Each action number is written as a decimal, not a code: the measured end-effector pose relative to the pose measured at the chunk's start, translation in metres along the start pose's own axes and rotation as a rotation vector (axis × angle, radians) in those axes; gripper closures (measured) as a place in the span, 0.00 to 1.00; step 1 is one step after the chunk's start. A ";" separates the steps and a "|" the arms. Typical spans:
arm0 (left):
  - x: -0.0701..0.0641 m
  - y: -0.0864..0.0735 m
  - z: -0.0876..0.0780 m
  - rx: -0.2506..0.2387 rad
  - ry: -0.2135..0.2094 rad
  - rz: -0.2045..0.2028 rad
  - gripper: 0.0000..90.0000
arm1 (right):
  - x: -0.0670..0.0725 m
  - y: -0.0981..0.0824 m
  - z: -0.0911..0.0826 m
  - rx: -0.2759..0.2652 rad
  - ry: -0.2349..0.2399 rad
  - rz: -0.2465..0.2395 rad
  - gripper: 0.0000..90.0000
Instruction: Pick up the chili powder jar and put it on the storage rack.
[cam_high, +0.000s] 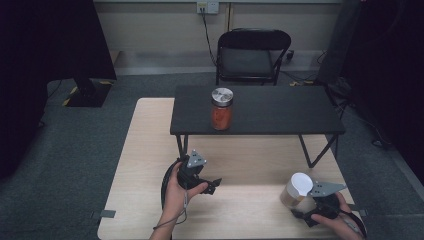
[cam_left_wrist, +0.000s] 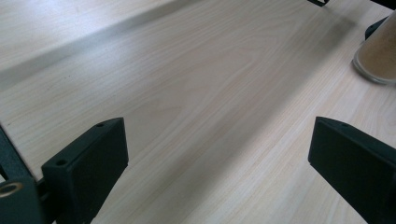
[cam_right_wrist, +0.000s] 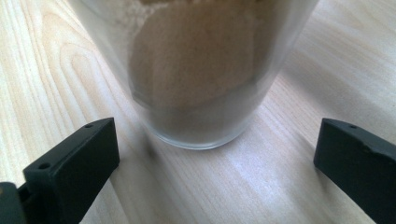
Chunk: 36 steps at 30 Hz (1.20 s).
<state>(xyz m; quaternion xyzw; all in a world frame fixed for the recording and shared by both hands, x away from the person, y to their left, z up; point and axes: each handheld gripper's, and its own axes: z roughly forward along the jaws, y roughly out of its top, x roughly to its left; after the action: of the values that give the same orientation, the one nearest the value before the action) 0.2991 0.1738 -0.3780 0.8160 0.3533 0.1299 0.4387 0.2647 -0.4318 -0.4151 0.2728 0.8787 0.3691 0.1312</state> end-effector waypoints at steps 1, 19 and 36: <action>-0.001 -0.001 0.000 0.003 0.003 0.002 0.05 | 0.000 0.000 0.000 0.000 0.000 0.000 0.00; -0.007 -0.011 0.010 0.053 0.037 0.031 0.05 | 0.000 0.000 0.000 0.000 0.000 0.000 0.00; -0.011 -0.017 0.018 0.099 0.050 0.056 0.05 | 0.000 0.000 0.000 0.000 0.000 0.000 0.00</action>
<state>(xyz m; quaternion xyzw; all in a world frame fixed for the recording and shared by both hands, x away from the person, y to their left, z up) 0.2925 0.1616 -0.4010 0.8427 0.3471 0.1447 0.3853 0.2647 -0.4318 -0.4151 0.2728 0.8787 0.3691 0.1312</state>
